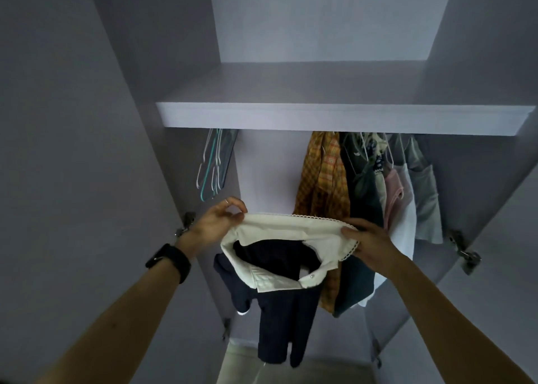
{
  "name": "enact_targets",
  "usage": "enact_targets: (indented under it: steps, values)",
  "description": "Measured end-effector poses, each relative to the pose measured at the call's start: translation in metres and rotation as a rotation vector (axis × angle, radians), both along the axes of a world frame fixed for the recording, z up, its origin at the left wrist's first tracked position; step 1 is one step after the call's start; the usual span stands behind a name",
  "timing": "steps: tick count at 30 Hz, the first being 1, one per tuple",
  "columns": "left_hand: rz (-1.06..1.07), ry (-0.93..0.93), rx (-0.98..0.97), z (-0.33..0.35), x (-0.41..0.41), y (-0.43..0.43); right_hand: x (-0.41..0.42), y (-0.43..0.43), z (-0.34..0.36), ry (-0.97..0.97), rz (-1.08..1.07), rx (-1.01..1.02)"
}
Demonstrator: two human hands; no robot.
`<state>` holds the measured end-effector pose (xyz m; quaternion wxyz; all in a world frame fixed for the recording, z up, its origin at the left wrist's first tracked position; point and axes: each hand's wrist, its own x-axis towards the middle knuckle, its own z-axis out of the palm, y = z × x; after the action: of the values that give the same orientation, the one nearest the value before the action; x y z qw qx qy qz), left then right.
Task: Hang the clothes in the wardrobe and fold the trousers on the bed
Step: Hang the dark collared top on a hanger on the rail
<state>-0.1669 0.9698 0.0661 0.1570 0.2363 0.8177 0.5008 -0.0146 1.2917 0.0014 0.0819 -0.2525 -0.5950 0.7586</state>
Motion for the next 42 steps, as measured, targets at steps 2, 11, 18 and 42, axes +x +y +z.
enact_targets:
  steps: [2, 11, 18, 42]
  values:
    - [0.021, -0.088, 0.014, 0.004, 0.007, -0.001, -0.002, 0.002, 0.001, 0.005, -0.048, 0.031]
    - [-0.05, 0.359, -0.81, -0.005, 0.028, 0.01, -0.011, 0.0, 0.021, 0.028, 0.145, 0.659]
    - [0.079, 0.911, -0.77, 0.008, 0.029, 0.025, -0.009, -0.014, 0.02, -0.043, 0.351, 1.51]
    - [0.174, 1.272, -0.799, 0.027, 0.018, 0.031, -0.053, -0.043, 0.102, -0.056, 0.2, 1.643]
